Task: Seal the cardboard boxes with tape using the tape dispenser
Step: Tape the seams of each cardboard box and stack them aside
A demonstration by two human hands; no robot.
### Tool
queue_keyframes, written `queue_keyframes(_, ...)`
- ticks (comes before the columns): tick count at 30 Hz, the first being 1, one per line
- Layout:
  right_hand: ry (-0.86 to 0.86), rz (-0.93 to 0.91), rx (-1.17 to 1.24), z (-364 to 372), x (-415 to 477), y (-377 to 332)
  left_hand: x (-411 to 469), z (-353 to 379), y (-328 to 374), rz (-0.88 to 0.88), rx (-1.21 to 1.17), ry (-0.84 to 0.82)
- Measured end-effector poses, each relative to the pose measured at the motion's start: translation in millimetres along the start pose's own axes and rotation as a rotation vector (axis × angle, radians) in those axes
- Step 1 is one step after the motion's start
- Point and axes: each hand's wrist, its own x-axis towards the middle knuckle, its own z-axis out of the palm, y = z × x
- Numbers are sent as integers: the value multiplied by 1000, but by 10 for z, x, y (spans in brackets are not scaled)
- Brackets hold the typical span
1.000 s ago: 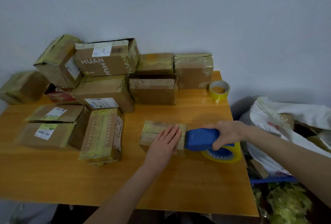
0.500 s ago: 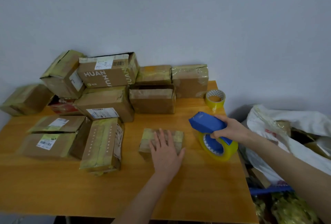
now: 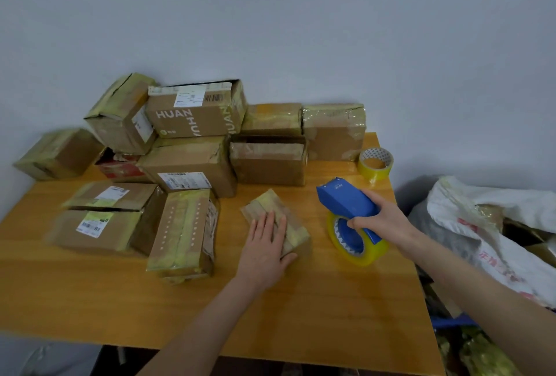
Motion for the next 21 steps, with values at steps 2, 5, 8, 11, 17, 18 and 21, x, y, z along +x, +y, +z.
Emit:
queue_keyframes(2, -6, 6, 0, 49, -5, 8, -13, 20, 15, -5, -15, 2)
queue_keyframes(5, 8, 3, -6, 90, -4, -4, -26, -17, -3, -7, -15, -7)
queue_keyframes(8, 8, 2, -10, 86, 9, -37, -22, -51, 6, -12, -16, -18)
queue_keyframes(11, 2, 6, -4, 88, 21, -43, 9, -41, 3, 31, -33, -10)
queue_keyframes(17, -18, -4, 0, 57, -25, -171, 105, -101, -169, 196, -89, -30)
queue_keyframes(18, -21, 5, 15, 30, -35, -206, 105, -87, -173, 170, -120, -32)
queue_keyframes(21, -42, 36, 12, -67, -67, -257, 134, -86, -169, 162, -196, -70)
